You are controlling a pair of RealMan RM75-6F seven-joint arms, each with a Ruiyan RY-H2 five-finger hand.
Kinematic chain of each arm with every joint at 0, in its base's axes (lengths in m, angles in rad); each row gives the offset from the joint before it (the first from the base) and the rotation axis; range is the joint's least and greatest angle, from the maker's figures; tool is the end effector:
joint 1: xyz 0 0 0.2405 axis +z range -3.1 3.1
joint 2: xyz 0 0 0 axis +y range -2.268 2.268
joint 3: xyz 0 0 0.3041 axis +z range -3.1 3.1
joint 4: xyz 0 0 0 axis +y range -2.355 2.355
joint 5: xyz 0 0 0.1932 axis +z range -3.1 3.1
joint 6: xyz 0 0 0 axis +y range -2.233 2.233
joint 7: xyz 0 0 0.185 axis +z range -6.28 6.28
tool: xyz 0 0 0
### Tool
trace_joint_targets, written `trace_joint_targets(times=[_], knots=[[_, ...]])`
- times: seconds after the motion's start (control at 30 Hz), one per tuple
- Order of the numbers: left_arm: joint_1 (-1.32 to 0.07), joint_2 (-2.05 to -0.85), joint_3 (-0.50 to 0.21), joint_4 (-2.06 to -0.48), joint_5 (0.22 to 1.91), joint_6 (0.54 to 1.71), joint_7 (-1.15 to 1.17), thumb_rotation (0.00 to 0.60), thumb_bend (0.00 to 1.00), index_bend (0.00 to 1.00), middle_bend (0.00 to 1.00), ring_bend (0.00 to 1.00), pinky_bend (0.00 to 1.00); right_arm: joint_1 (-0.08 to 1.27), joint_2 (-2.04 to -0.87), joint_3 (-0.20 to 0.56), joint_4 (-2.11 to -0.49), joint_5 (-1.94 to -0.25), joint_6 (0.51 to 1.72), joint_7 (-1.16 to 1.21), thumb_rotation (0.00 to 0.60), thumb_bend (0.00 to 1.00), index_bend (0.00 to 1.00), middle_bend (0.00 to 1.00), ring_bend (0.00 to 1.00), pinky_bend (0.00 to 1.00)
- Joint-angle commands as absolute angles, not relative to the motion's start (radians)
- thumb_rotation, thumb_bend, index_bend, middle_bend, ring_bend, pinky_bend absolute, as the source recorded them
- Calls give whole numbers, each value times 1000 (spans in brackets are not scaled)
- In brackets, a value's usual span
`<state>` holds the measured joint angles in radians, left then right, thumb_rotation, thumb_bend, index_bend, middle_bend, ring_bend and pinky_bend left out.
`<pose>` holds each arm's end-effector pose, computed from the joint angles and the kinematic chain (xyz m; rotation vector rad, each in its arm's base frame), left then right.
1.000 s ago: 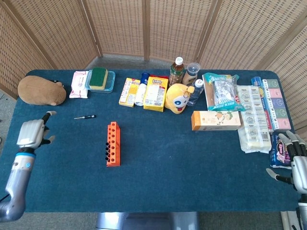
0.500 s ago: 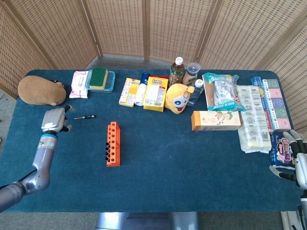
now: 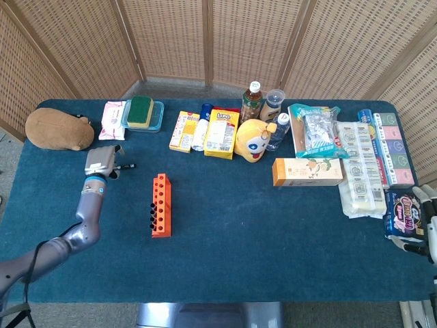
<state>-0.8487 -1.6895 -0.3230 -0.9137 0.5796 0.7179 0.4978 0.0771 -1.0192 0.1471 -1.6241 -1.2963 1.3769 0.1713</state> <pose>-0.2772 0.5069 0.0025 -1.4464 -1.1497 -0.5667 -0.3798 -0.2367 0.2463 1.1532 -1.0512 0.8970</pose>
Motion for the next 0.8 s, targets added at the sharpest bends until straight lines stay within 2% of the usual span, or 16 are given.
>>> trace_joint_targets(times=[0.03,0.3,0.57,0.8], knots=[[-878,-1718,-324,-876,558,699,516,600,303,370,1000,1000,1000,77,-1019,148,-1621,-1293,1375,174,600,0,80,27,0,0],[-901,-1746,-316,-846,547,704,530,600,307,425,1000,1000,1000,79,-1022,148,-1614,-1291,1364,180,600,0,75,27,0,0],[-915,-1784,-303,-820,559,737,555,600,303,428,1000,1000,1000,74,-1016,147,-1615,-1300,1371,200,600,0,73,27,2,0],[-918,-1800,-302,-811,558,751,575,600,366,441,1000,1000,1000,69,-1010,146,-1618,-1307,1377,211,600,0,71,27,4,0]])
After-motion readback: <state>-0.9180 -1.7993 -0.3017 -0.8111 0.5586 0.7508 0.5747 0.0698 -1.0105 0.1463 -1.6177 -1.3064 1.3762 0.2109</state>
